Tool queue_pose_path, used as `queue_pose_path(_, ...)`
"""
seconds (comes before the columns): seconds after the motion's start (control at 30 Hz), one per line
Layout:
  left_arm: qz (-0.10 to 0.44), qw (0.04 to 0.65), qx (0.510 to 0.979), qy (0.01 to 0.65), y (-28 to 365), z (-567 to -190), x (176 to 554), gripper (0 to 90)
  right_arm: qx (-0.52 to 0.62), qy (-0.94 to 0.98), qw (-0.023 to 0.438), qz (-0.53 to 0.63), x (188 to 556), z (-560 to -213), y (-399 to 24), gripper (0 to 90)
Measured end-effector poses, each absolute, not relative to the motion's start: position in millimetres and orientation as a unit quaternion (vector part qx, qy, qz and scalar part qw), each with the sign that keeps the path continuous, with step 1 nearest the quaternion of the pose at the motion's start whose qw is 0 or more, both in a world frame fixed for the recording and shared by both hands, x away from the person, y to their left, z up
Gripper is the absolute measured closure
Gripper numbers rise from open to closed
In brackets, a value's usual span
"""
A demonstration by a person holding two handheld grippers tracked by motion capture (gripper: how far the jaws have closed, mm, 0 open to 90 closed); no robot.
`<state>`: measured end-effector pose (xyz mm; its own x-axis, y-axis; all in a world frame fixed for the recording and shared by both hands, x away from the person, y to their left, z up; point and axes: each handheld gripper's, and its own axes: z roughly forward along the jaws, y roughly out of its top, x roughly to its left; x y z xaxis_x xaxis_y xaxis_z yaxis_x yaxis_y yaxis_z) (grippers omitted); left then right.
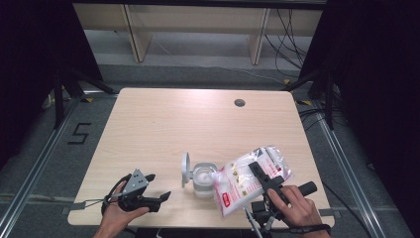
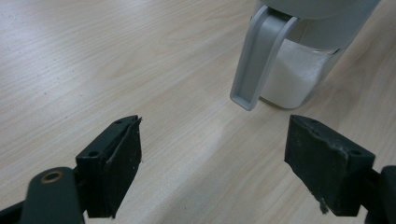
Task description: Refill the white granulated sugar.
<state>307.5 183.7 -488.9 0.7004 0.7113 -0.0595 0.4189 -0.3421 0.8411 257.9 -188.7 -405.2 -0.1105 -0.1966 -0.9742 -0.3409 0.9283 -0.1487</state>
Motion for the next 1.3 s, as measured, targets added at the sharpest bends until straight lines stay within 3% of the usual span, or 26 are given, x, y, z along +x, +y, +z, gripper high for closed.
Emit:
queue_pose_path(0.07, 0.168, 0.446, 0.808, 0.348, 184.6, -488.7, 308.0, 18.4, -0.231, 0.727, 0.645, 0.039, 261.0, -398.1, -185.8, 73.9)
queue_pose_path(1.3, 0.165, 0.452, 0.804, 0.349, 184.1, -488.7, 307.8, 18.4, -0.196, 0.738, 0.644, 0.045, 262.9, -397.5, -194.2, 74.4)
